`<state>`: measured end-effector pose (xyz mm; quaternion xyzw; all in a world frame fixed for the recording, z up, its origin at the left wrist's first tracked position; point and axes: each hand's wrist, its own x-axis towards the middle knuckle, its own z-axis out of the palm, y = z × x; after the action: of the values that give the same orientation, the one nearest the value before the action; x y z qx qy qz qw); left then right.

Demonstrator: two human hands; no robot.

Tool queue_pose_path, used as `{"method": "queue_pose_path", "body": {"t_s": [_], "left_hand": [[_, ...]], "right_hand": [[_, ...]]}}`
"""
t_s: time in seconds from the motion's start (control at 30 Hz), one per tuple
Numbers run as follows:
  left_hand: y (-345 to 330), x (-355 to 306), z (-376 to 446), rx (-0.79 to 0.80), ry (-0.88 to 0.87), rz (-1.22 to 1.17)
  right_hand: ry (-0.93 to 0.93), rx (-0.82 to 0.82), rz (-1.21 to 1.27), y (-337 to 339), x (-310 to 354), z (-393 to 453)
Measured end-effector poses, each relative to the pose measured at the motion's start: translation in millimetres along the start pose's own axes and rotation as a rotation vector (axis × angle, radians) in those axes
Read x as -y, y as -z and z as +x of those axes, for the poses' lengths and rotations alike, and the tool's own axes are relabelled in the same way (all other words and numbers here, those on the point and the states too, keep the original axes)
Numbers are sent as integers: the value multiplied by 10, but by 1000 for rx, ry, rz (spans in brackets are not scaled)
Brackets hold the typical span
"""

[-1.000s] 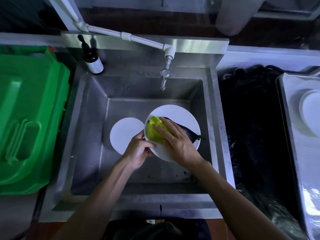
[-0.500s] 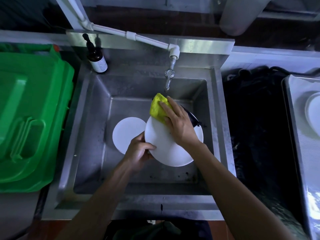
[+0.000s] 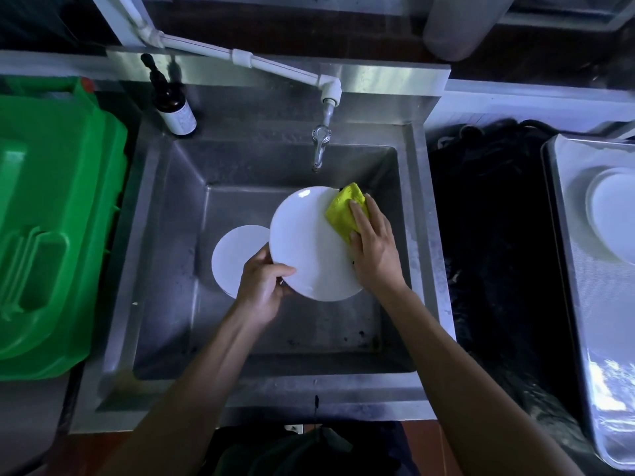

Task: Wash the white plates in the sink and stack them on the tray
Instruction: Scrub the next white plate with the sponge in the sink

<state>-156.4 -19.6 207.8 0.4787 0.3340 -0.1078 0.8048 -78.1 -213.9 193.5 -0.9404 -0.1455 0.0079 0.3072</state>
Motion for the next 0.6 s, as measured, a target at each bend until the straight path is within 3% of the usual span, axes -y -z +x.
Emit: {"method": "queue_pose_path", "body": {"t_s": [0.6], "left_hand": [[-39,-9,103,-60,-16,-85]], "right_hand": [[-103,-4,212,-372,612,-651]]}}
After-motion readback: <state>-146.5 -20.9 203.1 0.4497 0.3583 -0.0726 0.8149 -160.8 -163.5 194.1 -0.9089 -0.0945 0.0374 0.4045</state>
